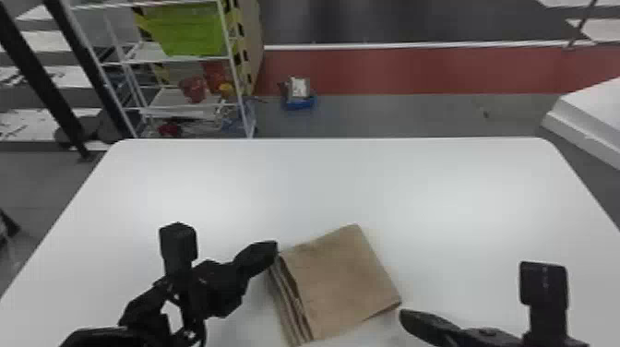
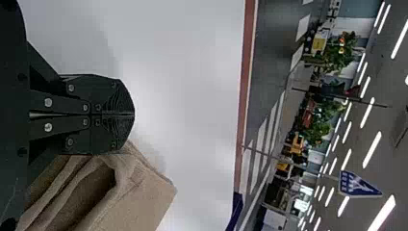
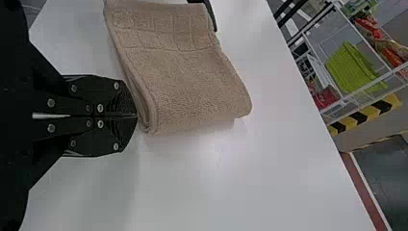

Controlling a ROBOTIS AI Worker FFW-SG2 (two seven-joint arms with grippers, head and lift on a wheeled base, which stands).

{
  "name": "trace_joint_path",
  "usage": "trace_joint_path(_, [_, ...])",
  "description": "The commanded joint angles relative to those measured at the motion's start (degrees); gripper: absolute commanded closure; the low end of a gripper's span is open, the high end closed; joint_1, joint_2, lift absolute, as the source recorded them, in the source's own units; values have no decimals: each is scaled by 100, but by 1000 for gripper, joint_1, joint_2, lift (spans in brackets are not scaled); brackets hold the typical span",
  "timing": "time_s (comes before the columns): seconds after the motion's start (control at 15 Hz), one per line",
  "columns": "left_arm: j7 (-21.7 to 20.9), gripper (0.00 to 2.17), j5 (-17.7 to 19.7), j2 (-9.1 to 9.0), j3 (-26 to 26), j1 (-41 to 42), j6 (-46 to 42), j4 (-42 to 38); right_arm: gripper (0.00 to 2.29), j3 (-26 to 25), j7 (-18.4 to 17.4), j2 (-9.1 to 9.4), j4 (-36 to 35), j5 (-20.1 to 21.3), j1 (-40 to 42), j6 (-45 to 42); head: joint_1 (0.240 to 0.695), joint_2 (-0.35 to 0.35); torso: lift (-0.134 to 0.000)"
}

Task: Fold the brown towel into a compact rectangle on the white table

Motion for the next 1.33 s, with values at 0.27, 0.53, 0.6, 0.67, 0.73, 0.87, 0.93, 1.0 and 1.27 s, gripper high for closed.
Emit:
trace_joint_path(0.27, [-209, 2081, -102, 5, 103, 390, 765, -532, 1396, 169, -134, 3, 398, 127, -532, -282, 695, 66, -124])
trace_joint_path(0.53, [-280, 2081, -181, 5, 147, 706, 1169, -1112, 1396, 362, -143, 29, 750, 224, -1147, -282, 695, 90, -124])
trace_joint_path(0.6, [-280, 2081, -181, 5, 147, 785, 1239, -1235, 1396, 397, -134, 29, 811, 232, -1244, -282, 695, 94, -124])
trace_joint_path(0.67, [-280, 2081, -181, 5, 147, 847, 1433, -1358, 1396, 432, -134, 38, 890, 241, -1340, -282, 695, 97, -124])
trace_joint_path(0.73, [-280, 2081, -172, 5, 147, 873, 1644, -1446, 1396, 476, -125, 38, 996, 268, -1454, -282, 695, 101, -124])
trace_joint_path(0.87, [-315, 2081, -137, 5, 226, 1075, 1802, -1657, 1396, 573, -108, 38, 1215, 320, -1736, -282, 695, 110, -124])
trace_joint_path(0.93, [-350, 2081, -111, 5, 244, 1172, 1819, -1745, 1396, 608, -73, 38, 1321, 320, -1850, -282, 695, 115, -124])
trace_joint_path(1.0, [-403, 2081, -102, -4, 270, 1251, 1978, -1859, 1396, 643, -37, 38, 1418, 311, -1947, -282, 695, 120, -124])
trace_joint_path(1.27, [-605, 2081, 74, -21, 314, 1559, 2628, -2290, 1396, 810, 42, 47, 1769, 320, -2298, -528, 695, 143, -124])
